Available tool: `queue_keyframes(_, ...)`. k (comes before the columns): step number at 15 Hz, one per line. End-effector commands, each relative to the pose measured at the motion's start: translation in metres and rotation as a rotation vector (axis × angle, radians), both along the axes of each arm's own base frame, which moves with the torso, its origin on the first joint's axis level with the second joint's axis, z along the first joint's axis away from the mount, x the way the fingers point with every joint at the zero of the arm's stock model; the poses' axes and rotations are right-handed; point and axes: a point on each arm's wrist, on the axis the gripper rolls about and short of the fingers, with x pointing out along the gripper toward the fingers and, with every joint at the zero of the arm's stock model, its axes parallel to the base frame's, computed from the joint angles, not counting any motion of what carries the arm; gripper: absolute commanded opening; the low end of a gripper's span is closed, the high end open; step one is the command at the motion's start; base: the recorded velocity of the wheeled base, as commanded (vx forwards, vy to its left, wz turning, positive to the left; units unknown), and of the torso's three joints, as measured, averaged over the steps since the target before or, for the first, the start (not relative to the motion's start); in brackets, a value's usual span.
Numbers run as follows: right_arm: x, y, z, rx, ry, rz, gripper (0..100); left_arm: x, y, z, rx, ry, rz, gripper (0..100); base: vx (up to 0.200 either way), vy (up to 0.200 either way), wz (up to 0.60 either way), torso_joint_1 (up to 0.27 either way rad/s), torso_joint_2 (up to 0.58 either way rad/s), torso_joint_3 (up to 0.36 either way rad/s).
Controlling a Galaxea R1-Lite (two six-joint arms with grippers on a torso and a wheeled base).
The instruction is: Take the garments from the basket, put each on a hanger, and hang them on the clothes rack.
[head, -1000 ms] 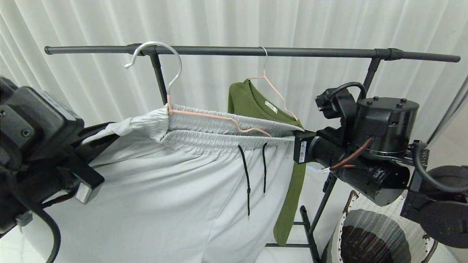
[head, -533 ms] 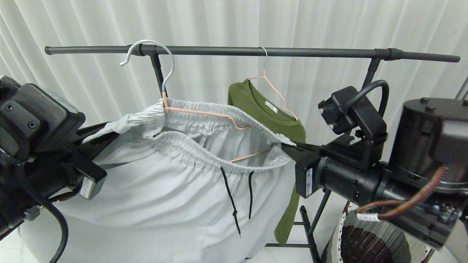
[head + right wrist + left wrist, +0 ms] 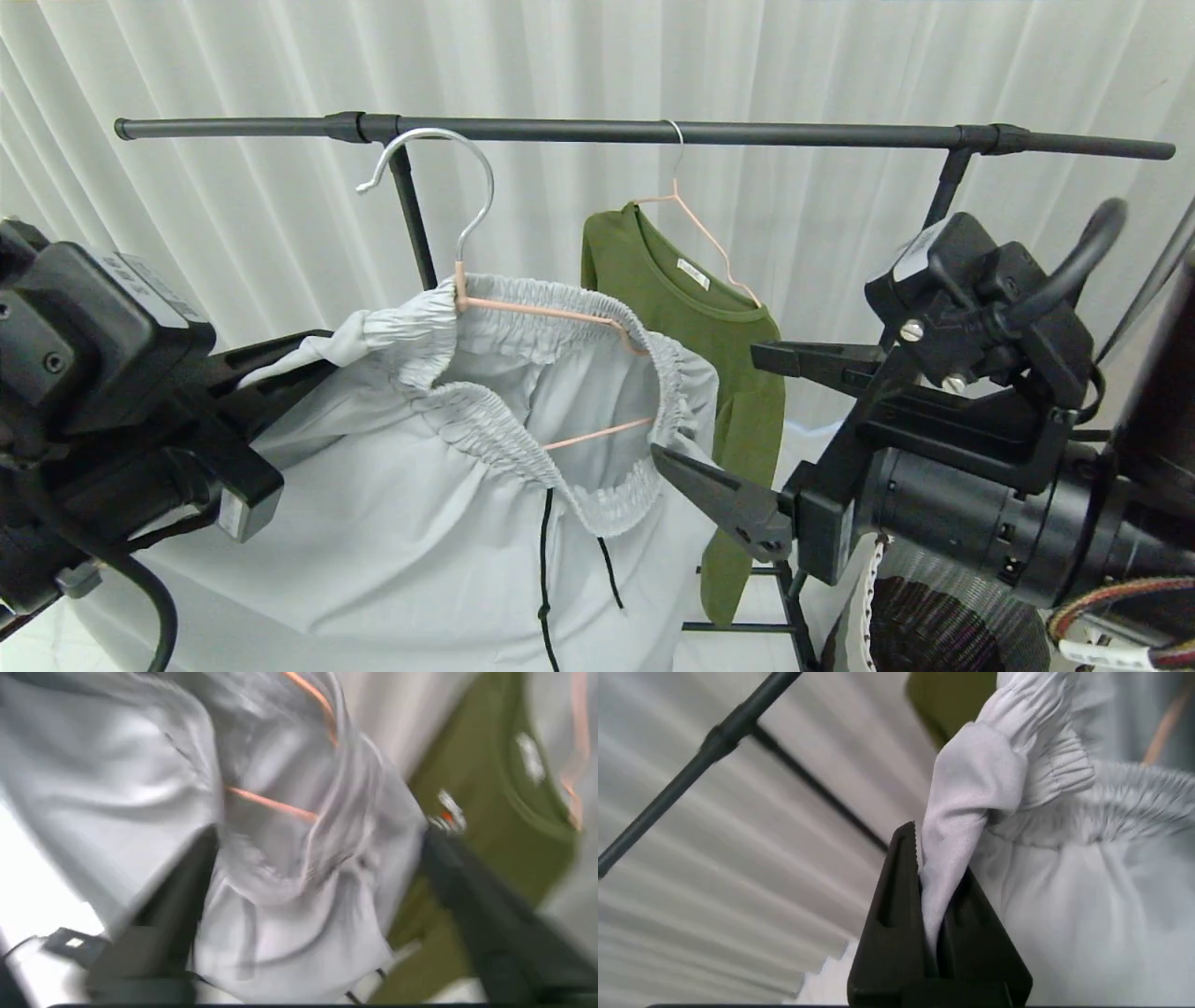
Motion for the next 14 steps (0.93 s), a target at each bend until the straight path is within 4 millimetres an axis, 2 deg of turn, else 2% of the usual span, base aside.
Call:
queue_keyframes(1, 0.001, -0.014, 0.012, 0.004, -0.025, 0.016, 100, -0.002, 0.0, -0.001, -0.001, 0.0, -0.016, 0, 0.0, 0.0, 0.0, 0.0, 0.0, 0.0)
queue_keyframes(3, -0.004, -0.022, 0.024, -0.016, -0.015, 0.132, 100, 0.002, -0.003, -0.002, 0.004, 0.01, -0.03, 0, 0.0, 0.0, 0.0, 0.0, 0.0, 0.0)
queue_keyframes(6, -0.005, -0.02, 0.042, -0.039, -0.007, 0.246, 100, 0.009, -0.01, -0.004, 0.002, 0.013, -0.106, 0, 0.0, 0.0, 0.0, 0.0, 0.0, 0.0)
queue_keyframes(10, 0.0, -0.008, 0.046, -0.094, -0.019, 0.324, 100, 0.021, -0.027, -0.001, -0.012, -0.014, -0.16, 0, 0.0, 0.0, 0.0, 0.0, 0.0, 0.0)
queue_keyframes(14, 0.007, -0.002, 0.047, -0.099, -0.02, 0.314, 100, 0.017, -0.04, -0.005, 0.002, -0.005, -0.233, 0, 0.0, 0.0, 0.0, 0.0, 0.0, 0.0)
